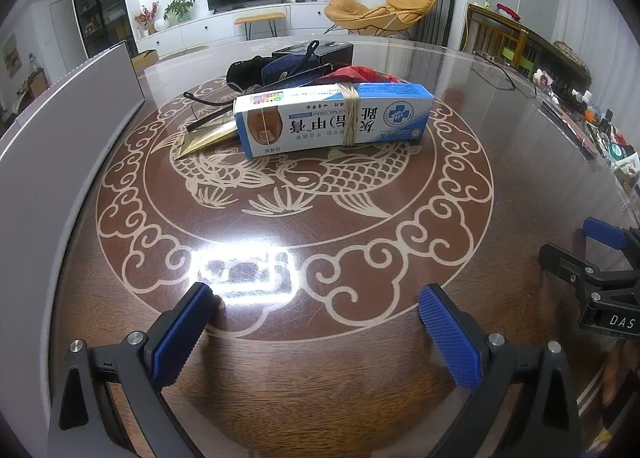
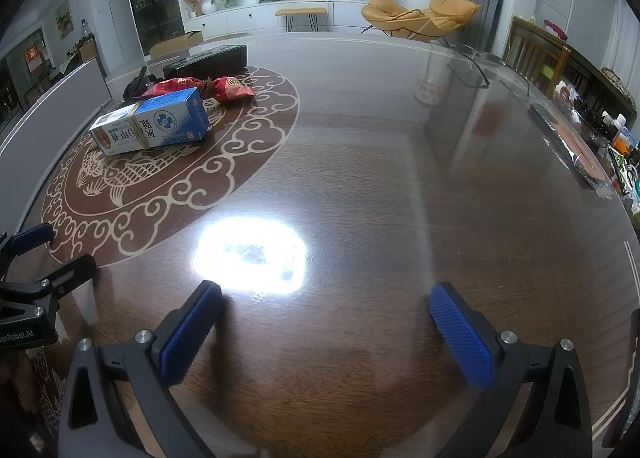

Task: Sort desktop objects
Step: 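Lower the left gripper toward the gold cosmetic tube and eyeglasses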

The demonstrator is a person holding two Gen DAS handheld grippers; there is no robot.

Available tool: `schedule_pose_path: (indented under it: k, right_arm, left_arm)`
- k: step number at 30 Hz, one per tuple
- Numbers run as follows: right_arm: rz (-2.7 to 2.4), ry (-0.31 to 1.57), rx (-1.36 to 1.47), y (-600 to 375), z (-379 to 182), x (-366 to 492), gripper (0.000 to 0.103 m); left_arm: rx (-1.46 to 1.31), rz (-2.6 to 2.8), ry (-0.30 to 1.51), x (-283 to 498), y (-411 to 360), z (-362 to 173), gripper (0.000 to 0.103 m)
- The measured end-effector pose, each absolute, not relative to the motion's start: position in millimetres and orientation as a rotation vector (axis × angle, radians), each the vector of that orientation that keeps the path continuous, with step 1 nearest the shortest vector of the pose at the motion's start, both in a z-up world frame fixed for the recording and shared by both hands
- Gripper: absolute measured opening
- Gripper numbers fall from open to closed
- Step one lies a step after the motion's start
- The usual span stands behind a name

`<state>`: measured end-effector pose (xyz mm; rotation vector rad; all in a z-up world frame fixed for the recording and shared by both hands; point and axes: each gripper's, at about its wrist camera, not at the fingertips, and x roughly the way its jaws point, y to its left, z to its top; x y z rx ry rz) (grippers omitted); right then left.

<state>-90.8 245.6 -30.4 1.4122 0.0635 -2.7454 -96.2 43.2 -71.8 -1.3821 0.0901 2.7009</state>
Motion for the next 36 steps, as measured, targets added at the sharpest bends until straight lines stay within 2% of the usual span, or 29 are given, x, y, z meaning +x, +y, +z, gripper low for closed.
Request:
schedule_pose_path:
  k: [22, 27, 31, 33, 36]
  right_arm:
    - [-2.745, 0.064, 1.412, 246, -31, -91, 0.103]
    - [-2.746, 0.065, 1.412, 245, -31, -91, 0.103]
    - [-2.746, 0.065, 1.412, 246, -31, -91, 0.103]
    - [-2.745, 0.064, 1.412, 245, -31, -91, 0.103]
    - [-2.745, 0.064, 1.412, 245, -31, -92, 0.103]
  left_arm:
    - [-1.384, 2.659, 0.067, -100, 41, -71, 0.103]
    - [-1.338, 2.78, -0.032, -150, 13, -40, 0.103]
    - [-1.298, 2.979, -0.18, -195, -17, -15, 0.103]
    - [-1.397, 2.985, -0.238, -220, -25, -24, 0.103]
    - [-1.501, 2.936, -0.219, -230, -21, -48, 0.103]
